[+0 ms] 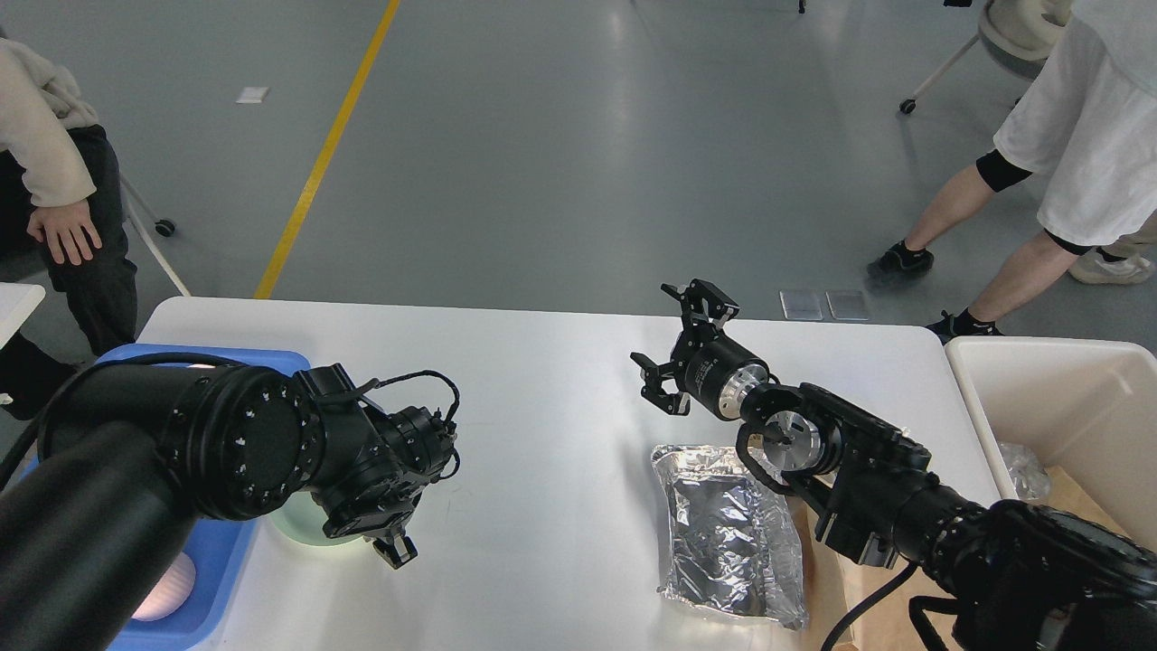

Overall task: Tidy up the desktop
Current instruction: 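Grasp the rim of the pale green plate with the left gripper, then lift the green plate and carry it over the blue tray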

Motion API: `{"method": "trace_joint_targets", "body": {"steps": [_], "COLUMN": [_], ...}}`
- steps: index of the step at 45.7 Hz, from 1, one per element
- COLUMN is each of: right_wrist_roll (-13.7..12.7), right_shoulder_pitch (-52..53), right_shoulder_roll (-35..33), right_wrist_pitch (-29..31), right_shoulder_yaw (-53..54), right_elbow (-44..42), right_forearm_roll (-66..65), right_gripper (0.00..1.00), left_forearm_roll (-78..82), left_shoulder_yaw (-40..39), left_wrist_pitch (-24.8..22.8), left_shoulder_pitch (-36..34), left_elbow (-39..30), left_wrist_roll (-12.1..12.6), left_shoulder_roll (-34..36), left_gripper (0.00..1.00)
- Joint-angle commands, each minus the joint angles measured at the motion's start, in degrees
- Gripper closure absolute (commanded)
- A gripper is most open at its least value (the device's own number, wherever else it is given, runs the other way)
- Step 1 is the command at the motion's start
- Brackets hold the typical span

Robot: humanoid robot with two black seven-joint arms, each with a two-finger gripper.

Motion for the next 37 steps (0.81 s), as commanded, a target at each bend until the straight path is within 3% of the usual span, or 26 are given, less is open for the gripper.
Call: {"method": "trace_joint_targets", "body": {"steps": [1,28,33,37], "right_wrist_roll": [-0.06,0.03,-0.06,-0.06], "right_shoulder_pitch": [0.00,0.00,0.00,0.00], "right_shoulder_roll": [0.00,0.00,0.00,0.00], "right_wrist_pitch": [0.00,0.00,0.00,0.00], "right_shoulder_yaw": [0.00,0.00,0.00,-0.08], "right_elbow": [0.02,0.02,0.02,0.02], "right_forearm_roll": [0.00,0.00,0.00,0.00], "right_gripper": [0.00,0.00,0.00,0.00], "left_forearm_roll": [-0.70,-2.37,-3.77,-5.88], "left_shoulder_yaw": [-0.33,-6.04,-7.53,-7.80], "left_wrist_pitch": [0.32,0.23,-1.26,-5.47], "left_shoulder_pitch": [-0.02,-1.33,-3.18,-5.46], "left_elbow": [0.11,0.11,-0.15,-0.24], "left_wrist_roll": [0.11,0.11,-0.33,-0.59], "left_shoulder_roll": [0.01,-0.35,-0.52,-0.61], "left_gripper": [1.00,1.00,1.00,1.00]}}
